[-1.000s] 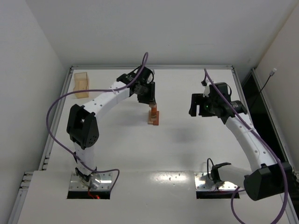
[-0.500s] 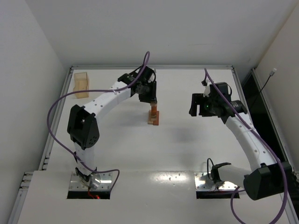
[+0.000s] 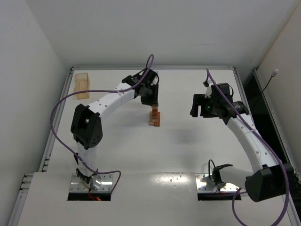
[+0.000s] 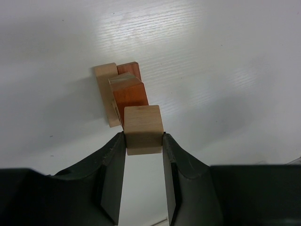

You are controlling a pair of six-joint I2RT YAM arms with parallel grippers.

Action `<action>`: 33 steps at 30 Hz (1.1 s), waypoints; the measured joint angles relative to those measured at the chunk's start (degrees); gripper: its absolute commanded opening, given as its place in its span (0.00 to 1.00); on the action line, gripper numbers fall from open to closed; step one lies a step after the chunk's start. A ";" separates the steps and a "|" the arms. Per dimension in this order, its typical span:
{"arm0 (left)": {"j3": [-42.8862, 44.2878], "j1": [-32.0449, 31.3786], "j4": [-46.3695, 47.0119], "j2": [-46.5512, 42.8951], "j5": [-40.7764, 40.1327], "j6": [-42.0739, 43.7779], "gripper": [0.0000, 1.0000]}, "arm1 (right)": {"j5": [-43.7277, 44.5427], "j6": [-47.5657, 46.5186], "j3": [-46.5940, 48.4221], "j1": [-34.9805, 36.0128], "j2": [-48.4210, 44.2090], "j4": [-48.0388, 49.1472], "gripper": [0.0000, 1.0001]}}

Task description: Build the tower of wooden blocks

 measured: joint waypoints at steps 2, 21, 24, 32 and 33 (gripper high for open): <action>0.00 0.00 0.02 0.11 -0.11 0.02 0.00 | -0.13 0.07 0.00 -0.15 0.00 0.00 0.71; -0.15 -0.02 -0.02 0.50 -0.96 0.02 0.18 | -2.08 0.44 -0.02 -2.49 0.00 0.22 0.68; -0.17 -0.02 -0.02 0.52 -1.01 0.00 0.22 | -2.34 0.44 -0.02 -2.64 0.00 0.22 0.68; -0.20 -0.02 -0.04 0.50 -1.01 0.04 0.33 | -2.51 0.44 -0.31 -2.80 0.04 0.44 0.68; -0.20 -0.02 -0.04 0.50 -1.03 0.09 0.36 | -2.51 0.44 -0.33 -2.93 0.09 0.48 0.68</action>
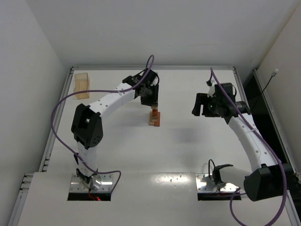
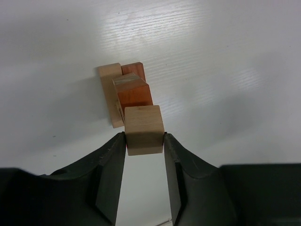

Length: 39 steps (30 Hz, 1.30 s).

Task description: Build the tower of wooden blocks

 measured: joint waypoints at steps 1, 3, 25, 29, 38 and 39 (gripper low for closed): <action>0.00 0.00 0.02 0.00 0.02 -0.07 0.39 | 0.00 0.00 -0.02 -0.11 0.09 0.11 0.68; 0.00 0.00 0.02 0.00 0.00 0.00 0.44 | 0.00 0.00 -0.07 -0.13 0.24 0.17 0.68; 0.35 -1.75 0.66 -8.76 0.17 6.27 0.81 | 0.68 -7.04 -5.75 -0.81 -3.19 2.03 0.98; -2.12 -1.22 1.70 -16.57 -2.91 12.50 0.92 | 3.82 -17.42 -6.25 -0.76 -4.57 2.54 1.00; -27.71 11.19 5.20 -20.33 -10.32 19.21 1.00 | 7.82 -30.18 -6.49 -4.04 -2.60 1.88 1.00; -30.03 12.37 5.44 -20.81 -10.91 19.45 1.00 | 7.78 -30.53 -7.15 -4.55 -2.86 2.75 1.00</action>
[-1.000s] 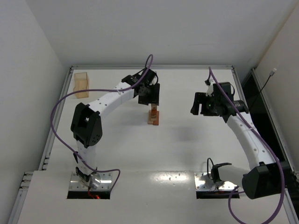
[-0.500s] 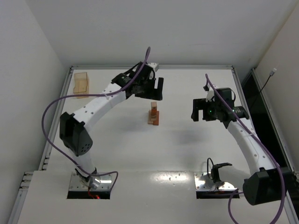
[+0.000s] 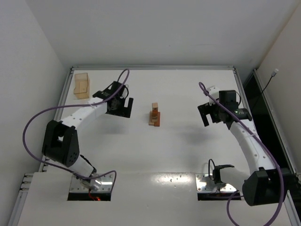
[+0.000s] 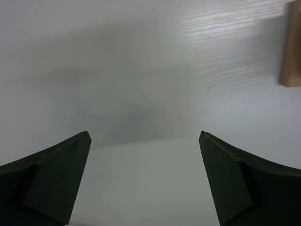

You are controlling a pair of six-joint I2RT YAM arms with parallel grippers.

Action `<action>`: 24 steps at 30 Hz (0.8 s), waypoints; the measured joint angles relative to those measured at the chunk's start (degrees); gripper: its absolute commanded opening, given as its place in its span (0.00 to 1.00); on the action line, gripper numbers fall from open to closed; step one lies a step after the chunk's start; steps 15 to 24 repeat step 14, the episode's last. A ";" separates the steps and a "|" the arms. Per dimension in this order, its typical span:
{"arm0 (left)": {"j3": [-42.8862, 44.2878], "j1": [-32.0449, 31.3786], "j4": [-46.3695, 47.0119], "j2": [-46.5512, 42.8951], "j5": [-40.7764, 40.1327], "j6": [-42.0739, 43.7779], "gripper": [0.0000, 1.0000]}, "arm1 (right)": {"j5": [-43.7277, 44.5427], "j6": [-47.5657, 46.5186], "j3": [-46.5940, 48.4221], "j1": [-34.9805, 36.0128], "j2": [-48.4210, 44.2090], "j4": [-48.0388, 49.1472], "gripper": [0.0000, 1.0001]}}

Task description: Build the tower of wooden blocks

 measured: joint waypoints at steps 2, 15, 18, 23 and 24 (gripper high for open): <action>-4.39 2.51 0.70 -2.62 -0.15 0.42 1.00 | 0.00 -0.26 -1.86 -0.70 -0.52 1.31 1.00; -12.83 11.56 6.64 -15.15 1.77 1.53 1.00 | -2.43 0.09 -5.49 -3.96 -0.72 2.67 1.00; -12.83 11.56 6.64 -15.15 1.77 1.53 1.00 | -2.43 0.09 -5.49 -3.96 -0.72 2.67 1.00; -12.83 11.56 6.64 -15.15 1.77 1.53 1.00 | -2.43 0.09 -5.49 -3.96 -0.72 2.67 1.00; -12.83 11.56 6.64 -15.15 1.77 1.53 1.00 | -2.43 0.09 -5.49 -3.96 -0.72 2.67 1.00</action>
